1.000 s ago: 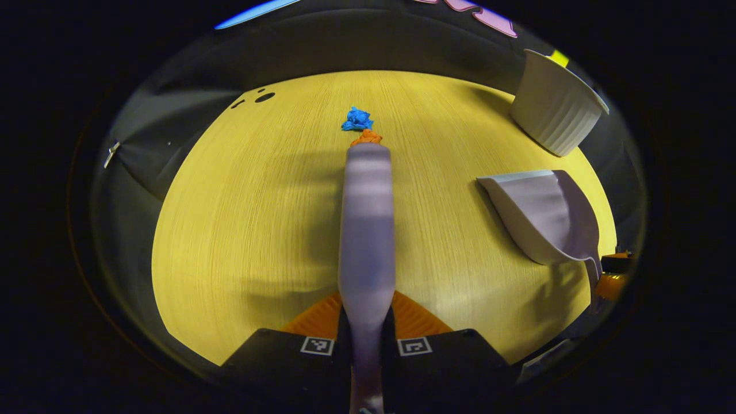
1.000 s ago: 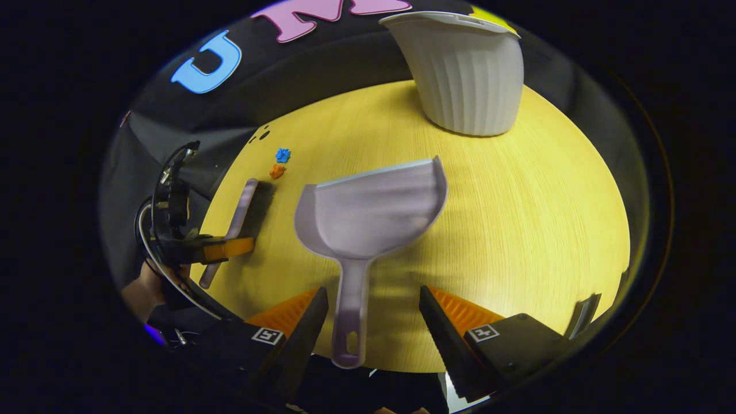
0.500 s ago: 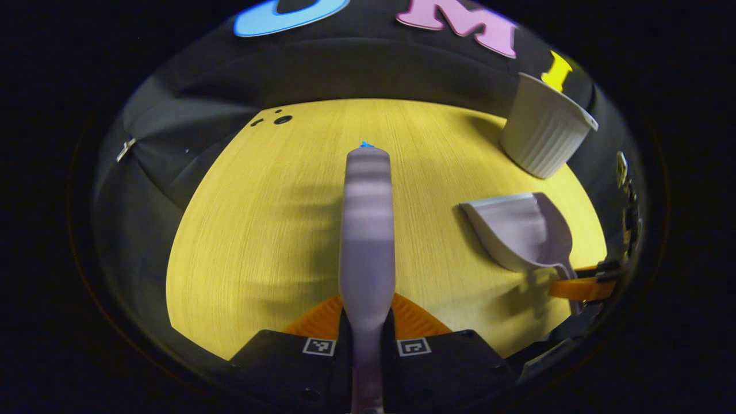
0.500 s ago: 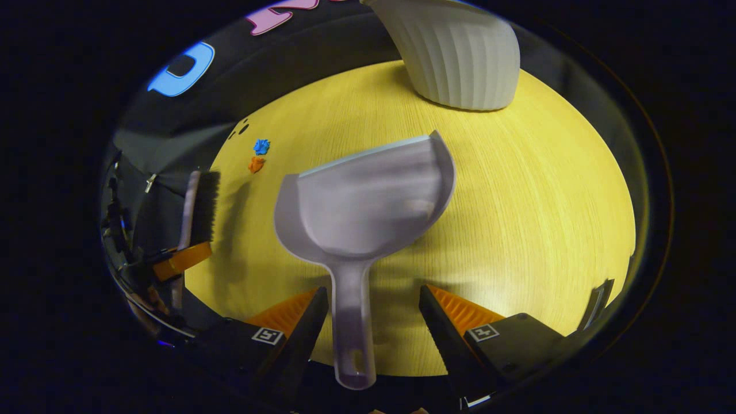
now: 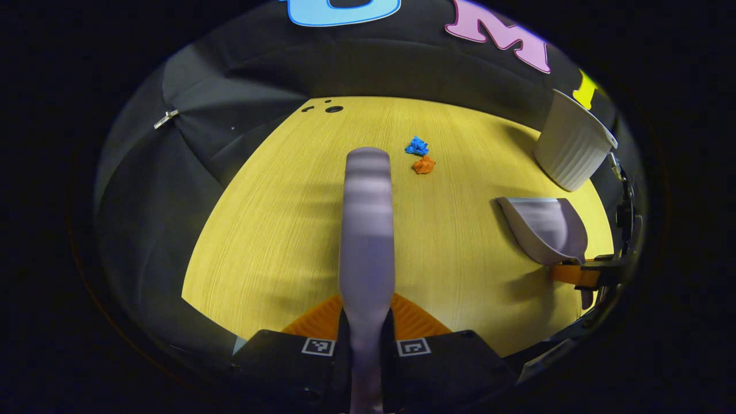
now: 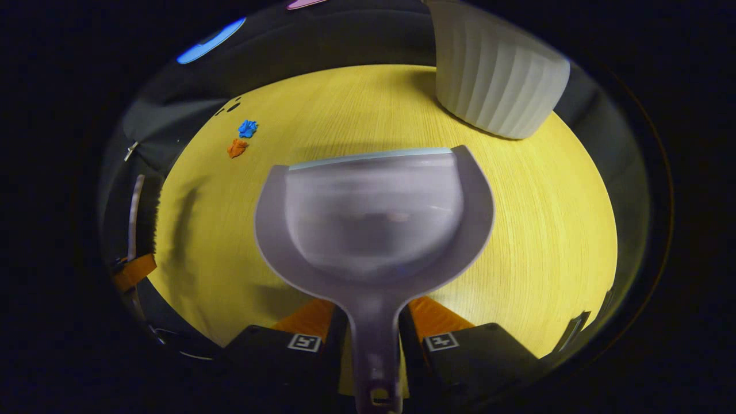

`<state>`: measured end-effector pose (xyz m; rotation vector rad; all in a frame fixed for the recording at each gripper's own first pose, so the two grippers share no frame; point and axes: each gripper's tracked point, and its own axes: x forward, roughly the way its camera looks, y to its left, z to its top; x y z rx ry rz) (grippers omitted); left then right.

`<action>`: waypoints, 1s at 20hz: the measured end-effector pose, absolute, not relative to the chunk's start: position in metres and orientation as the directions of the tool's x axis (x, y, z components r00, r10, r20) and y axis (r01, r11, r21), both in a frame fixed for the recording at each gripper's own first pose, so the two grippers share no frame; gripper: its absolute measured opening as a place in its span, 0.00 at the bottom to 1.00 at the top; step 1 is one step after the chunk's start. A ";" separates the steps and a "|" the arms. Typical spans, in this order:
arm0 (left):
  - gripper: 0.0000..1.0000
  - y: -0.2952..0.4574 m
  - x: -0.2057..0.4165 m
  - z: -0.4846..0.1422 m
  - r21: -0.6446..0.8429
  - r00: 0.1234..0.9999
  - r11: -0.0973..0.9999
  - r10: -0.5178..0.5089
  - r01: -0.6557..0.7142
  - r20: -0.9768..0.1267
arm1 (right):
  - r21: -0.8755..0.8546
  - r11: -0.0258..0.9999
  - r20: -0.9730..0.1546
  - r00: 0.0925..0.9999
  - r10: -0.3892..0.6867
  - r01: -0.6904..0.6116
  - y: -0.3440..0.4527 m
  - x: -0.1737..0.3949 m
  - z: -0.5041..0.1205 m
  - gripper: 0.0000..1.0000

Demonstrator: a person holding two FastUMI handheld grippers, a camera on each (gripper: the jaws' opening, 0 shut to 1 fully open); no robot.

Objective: Pick up the small broom and dustpan from the desktop, sweep the trash into the dustpan with the broom, and then empty the trash into the garbage bin.

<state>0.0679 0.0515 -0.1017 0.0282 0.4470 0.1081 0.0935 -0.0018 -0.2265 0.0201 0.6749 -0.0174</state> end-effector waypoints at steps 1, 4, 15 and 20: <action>0.25 0.053 0.071 -0.103 0.049 0.894 0.994 0.113 -0.102 -0.434 | 0.019 1.000 -0.626 0.780 0.008 0.005 -0.001 0.093 -0.227 0.33; 0.25 0.050 0.086 -0.105 0.013 0.890 0.995 0.095 -0.100 -0.447 | 0.003 0.996 -0.627 0.775 0.072 -0.090 -0.002 0.091 -0.227 0.31; 0.25 0.079 0.194 -0.055 0.289 0.843 0.957 0.150 0.006 -0.517 | -0.147 0.959 -0.611 0.784 0.105 -0.243 -0.045 0.068 -0.212 0.37; 0.25 0.061 0.252 -0.035 0.388 0.824 0.916 0.139 0.104 -0.549 | -0.199 0.939 -0.611 0.785 0.106 -0.282 -0.055 0.075 -0.205 0.37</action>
